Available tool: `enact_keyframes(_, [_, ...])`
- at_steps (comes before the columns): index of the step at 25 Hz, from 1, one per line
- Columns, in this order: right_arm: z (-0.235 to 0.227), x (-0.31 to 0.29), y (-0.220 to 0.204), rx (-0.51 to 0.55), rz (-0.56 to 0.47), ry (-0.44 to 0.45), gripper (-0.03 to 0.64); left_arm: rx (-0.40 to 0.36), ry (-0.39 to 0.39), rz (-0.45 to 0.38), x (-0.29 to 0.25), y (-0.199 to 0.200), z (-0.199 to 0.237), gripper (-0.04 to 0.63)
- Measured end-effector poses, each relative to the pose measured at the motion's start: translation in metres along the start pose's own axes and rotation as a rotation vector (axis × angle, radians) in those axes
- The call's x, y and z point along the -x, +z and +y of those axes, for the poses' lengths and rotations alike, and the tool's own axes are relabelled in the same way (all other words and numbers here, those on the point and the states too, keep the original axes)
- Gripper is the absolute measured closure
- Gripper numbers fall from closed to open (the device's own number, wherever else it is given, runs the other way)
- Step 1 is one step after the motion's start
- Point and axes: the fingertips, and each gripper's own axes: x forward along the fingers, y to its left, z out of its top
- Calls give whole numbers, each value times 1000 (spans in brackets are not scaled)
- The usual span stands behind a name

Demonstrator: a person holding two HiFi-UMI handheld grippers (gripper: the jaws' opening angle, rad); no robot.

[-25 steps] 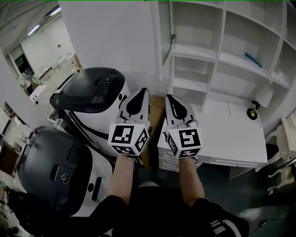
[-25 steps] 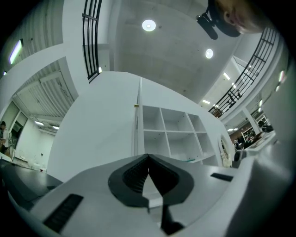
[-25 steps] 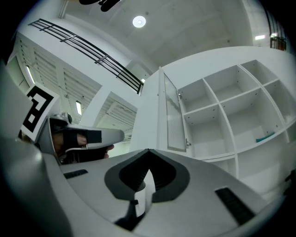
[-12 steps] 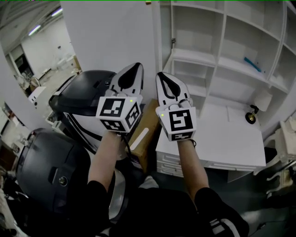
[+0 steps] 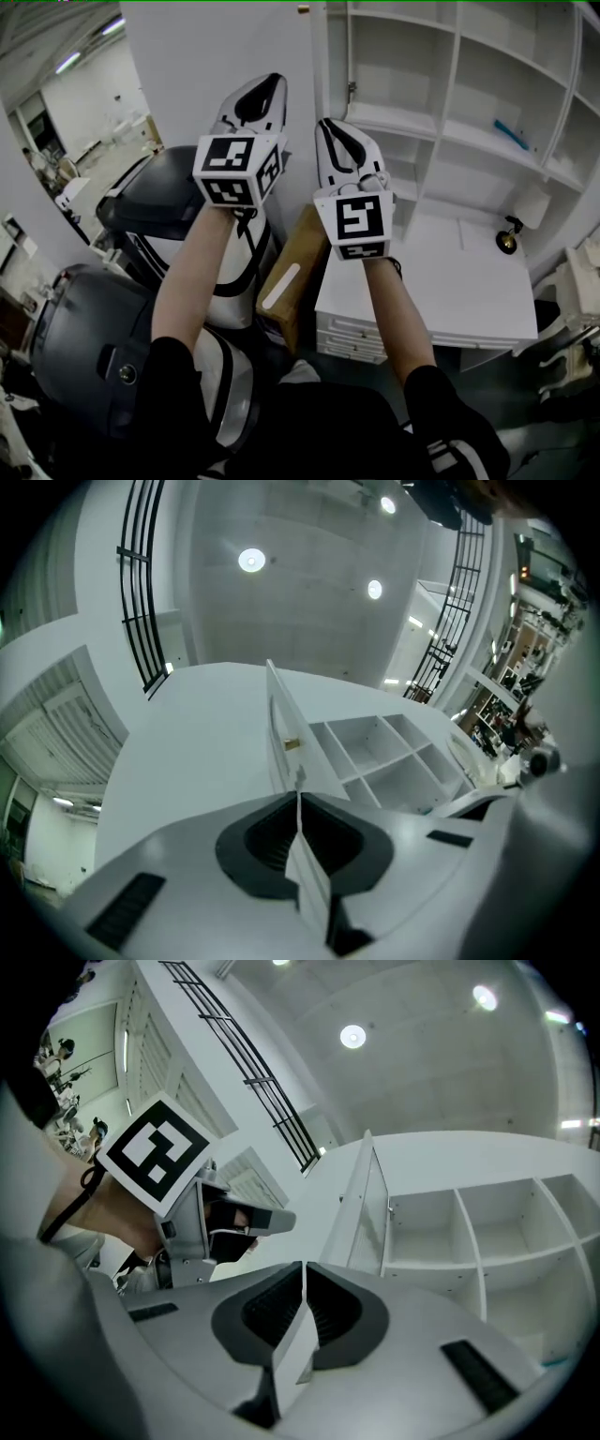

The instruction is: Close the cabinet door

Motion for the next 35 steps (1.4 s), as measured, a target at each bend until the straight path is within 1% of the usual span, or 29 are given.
enact_keyframes(3, [-3, -10, 0, 13, -12, -12, 602, -30, -10, -10, -14, 6, 6, 581])
enact_keyframes(4, [-5, -13, -1, 14, -12, -14, 574, -39, -17, -16, -18, 9, 8, 581])
enact_keyframes(5, [-6, -16, -2, 12, -8, -16, 522, -47, -26, -23, -23, 11, 8, 581])
enact_keyframes(6, [-7, -18, -4, 12, -2, -20, 505, -54, -38, -29, -27, 13, 8, 581])
enact_keyframes(10, [-12, -30, -9, 36, 14, -36, 505, -91, -77, -56, -42, 23, 10, 581])
enact_keyframes(13, [-14, -37, -10, 39, 9, -45, 505, -72, -100, -95, -51, 32, 13, 580])
enact_keyframes(14, [-14, -38, -9, 41, 5, -46, 505, -78, -107, -99, -54, 33, 14, 577])
enact_keyframes(17, [-16, -43, -5, 62, -14, -63, 505, -120, -127, -97, -65, 37, 18, 548])
enact_keyframes(20, [-17, -47, -2, 79, -34, -71, 505, -142, -149, -108, -74, 45, 23, 538])
enact_keyframes(22, [-18, -49, 0, 73, -51, -73, 505, -173, -179, -112, -80, 50, 21, 534])
enact_keyframes(24, [-20, -50, 0, 59, -63, -74, 506, -220, -205, -102, -87, 52, 19, 531])
enact_keyframes(26, [-21, -51, -1, 57, -70, -72, 506, -262, -217, -90, -94, 53, 17, 529])
enact_keyframes(30, [-20, -51, -1, 85, -78, -70, 508, -320, -239, -92, -100, 57, 10, 523])
enact_keyframes(35, [-23, -49, -1, 94, -80, -62, 508, -399, -267, -89, -103, 60, 4, 508])
